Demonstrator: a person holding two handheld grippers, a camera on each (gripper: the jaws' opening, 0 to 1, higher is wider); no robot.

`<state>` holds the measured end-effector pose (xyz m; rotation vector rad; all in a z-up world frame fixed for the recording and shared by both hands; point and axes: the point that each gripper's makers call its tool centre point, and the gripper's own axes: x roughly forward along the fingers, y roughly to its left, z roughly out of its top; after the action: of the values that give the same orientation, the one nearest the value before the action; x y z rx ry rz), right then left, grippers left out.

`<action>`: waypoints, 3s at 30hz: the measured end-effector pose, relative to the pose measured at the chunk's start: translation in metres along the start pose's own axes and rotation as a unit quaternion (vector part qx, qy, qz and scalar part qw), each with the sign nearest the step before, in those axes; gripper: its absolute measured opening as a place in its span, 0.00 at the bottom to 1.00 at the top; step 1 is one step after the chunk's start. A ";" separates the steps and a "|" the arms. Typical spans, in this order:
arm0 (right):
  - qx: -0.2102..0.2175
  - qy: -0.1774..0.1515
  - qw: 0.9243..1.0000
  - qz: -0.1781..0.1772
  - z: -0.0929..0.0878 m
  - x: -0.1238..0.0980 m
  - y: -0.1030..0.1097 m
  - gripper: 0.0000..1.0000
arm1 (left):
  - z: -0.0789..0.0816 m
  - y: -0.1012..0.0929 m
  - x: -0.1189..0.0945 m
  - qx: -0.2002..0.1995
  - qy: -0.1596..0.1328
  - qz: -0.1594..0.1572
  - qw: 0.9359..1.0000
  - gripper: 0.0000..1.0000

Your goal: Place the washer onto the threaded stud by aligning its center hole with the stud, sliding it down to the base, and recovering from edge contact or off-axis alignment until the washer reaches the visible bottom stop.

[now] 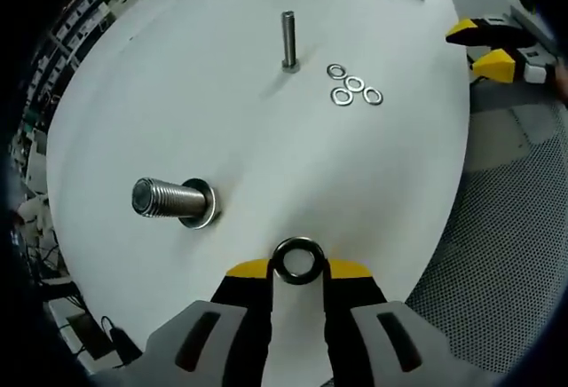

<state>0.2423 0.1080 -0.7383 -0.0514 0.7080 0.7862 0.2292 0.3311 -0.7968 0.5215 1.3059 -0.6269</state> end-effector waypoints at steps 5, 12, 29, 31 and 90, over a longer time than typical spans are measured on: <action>0.000 0.001 1.000 0.000 0.000 0.000 0.000 0.32 | 0.000 0.000 0.000 0.004 -0.001 -0.001 1.000 0.18; 0.000 0.003 1.000 0.000 -0.001 0.000 0.000 0.32 | 0.000 0.000 -0.001 0.006 -0.001 -0.003 1.000 0.18; 0.000 0.003 1.000 0.002 -0.001 0.000 0.001 0.32 | 0.013 0.009 -0.016 0.020 -0.022 0.009 1.000 0.18; 0.000 0.004 1.000 0.003 -0.001 0.000 0.001 0.32 | 0.015 0.013 -0.020 0.024 -0.027 0.012 0.999 0.18; 0.002 0.004 1.000 -0.001 -0.002 0.000 -0.001 0.32 | 0.051 0.074 -0.045 0.077 -0.032 0.042 0.996 0.18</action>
<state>0.2421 0.1073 -0.7399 -0.0507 0.7169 0.7836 0.3099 0.3559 -0.7427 0.6744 1.1747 -0.6731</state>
